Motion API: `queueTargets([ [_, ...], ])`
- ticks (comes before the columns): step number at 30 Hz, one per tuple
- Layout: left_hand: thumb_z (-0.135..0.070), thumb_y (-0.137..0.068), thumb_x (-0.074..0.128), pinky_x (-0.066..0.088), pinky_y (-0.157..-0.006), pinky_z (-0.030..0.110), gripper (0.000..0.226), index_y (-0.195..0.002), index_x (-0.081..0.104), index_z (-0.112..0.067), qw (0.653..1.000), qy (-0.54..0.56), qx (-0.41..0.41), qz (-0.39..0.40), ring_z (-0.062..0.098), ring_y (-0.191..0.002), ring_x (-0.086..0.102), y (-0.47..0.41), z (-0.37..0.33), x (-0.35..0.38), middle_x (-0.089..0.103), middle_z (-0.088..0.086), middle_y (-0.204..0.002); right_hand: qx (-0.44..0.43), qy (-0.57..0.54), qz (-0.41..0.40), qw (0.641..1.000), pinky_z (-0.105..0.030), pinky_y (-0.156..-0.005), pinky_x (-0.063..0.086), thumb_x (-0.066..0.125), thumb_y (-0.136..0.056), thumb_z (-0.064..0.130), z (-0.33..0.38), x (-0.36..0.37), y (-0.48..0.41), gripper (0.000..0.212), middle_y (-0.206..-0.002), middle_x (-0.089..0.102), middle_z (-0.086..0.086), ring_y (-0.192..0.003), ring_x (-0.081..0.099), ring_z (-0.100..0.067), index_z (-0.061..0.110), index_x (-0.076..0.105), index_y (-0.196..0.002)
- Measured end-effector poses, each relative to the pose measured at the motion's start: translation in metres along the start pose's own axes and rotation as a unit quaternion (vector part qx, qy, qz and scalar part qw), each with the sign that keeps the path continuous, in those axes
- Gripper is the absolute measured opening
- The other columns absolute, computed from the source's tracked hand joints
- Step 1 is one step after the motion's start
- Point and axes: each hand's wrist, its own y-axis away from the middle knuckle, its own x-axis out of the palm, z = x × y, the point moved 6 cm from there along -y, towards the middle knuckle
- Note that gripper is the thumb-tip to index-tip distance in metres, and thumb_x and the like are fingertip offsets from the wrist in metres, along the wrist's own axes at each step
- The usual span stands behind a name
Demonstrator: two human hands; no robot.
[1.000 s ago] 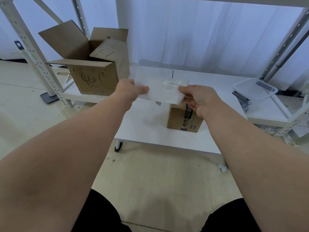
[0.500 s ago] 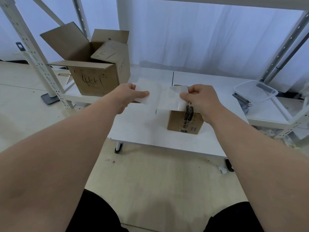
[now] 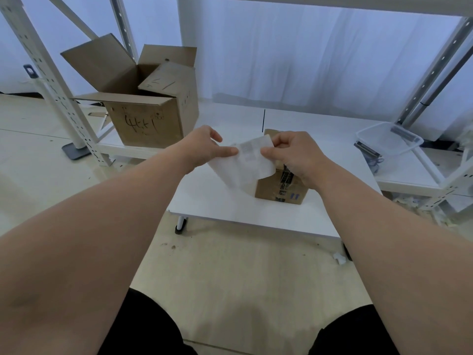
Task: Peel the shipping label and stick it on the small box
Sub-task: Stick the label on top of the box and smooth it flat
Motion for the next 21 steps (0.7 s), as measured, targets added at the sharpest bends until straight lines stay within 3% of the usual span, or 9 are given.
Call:
queueTargets([
  [4, -0.036, -0.076, 0.076, 0.042, -0.072, 0.027, 0.029, -0.086, 0.068, -0.01, 0.999, -0.033, 0.018, 0.019, 0.019, -0.084, 0.053, 0.001, 0.001, -0.003, 0.065, 0.005, -0.09, 0.021, -0.057, -0.009, 0.998, -0.009, -0.051, 0.047, 0.069, -0.084, 0.009, -0.001, -0.006, 0.001, 0.005, -0.082, 0.067, 0.004, -0.068, 0.063, -0.004, 0.012, 0.065, -0.082],
  [8, -0.027, -0.082, 0.072, 0.045, -0.087, 0.032, 0.022, -0.087, 0.068, -0.006, 0.998, 0.026, 0.049, 0.028, 0.019, -0.086, 0.057, 0.005, 0.0, -0.006, 0.066, 0.008, -0.09, 0.049, -0.102, -0.011, 0.994, -0.021, -0.071, 0.056, 0.073, -0.08, 0.011, -0.008, -0.016, 0.0, 0.009, -0.087, 0.071, 0.0, -0.074, 0.066, -0.011, 0.006, 0.066, -0.084],
  [9, -0.026, -0.082, 0.072, 0.045, -0.086, 0.031, 0.021, -0.087, 0.068, -0.006, 0.998, 0.033, 0.053, 0.025, 0.019, -0.085, 0.056, 0.005, -0.001, -0.007, 0.066, 0.007, -0.089, 0.055, -0.108, -0.01, 0.993, -0.022, -0.073, 0.055, 0.074, -0.079, 0.012, -0.01, -0.018, -0.001, 0.01, -0.087, 0.072, 0.001, -0.075, 0.066, -0.011, 0.006, 0.067, -0.084],
  [14, -0.022, -0.086, 0.068, 0.038, -0.065, 0.024, 0.025, -0.092, 0.064, 0.002, 0.997, 0.042, 0.054, -0.016, 0.02, -0.076, 0.047, 0.004, -0.002, -0.007, 0.057, 0.008, -0.082, 0.068, -0.144, -0.025, 0.987, -0.012, -0.058, 0.045, 0.073, -0.08, 0.01, -0.012, -0.016, 0.0, 0.015, -0.079, 0.069, 0.003, -0.065, 0.063, -0.008, 0.016, 0.063, -0.07],
  [17, -0.023, -0.089, 0.064, 0.034, -0.056, 0.024, 0.02, -0.087, 0.06, -0.004, 0.998, 0.026, 0.044, -0.037, 0.015, -0.059, 0.039, 0.003, -0.001, -0.005, 0.05, 0.001, -0.071, 0.069, -0.158, -0.05, 0.984, -0.015, -0.059, 0.045, 0.072, -0.081, 0.011, -0.012, -0.014, -0.002, 0.015, -0.079, 0.068, 0.001, -0.068, 0.06, -0.01, 0.017, 0.064, -0.07],
  [21, -0.024, -0.089, 0.063, 0.031, -0.052, 0.024, 0.02, -0.077, 0.054, -0.011, 0.998, 0.021, 0.026, -0.052, 0.014, -0.056, 0.036, -0.001, 0.004, -0.005, 0.046, 0.0, -0.07, 0.052, -0.145, -0.069, 0.986, -0.019, -0.064, 0.05, 0.069, -0.084, 0.013, -0.009, -0.011, -0.005, 0.013, -0.081, 0.068, 0.0, -0.07, 0.061, -0.01, 0.015, 0.064, -0.072],
])
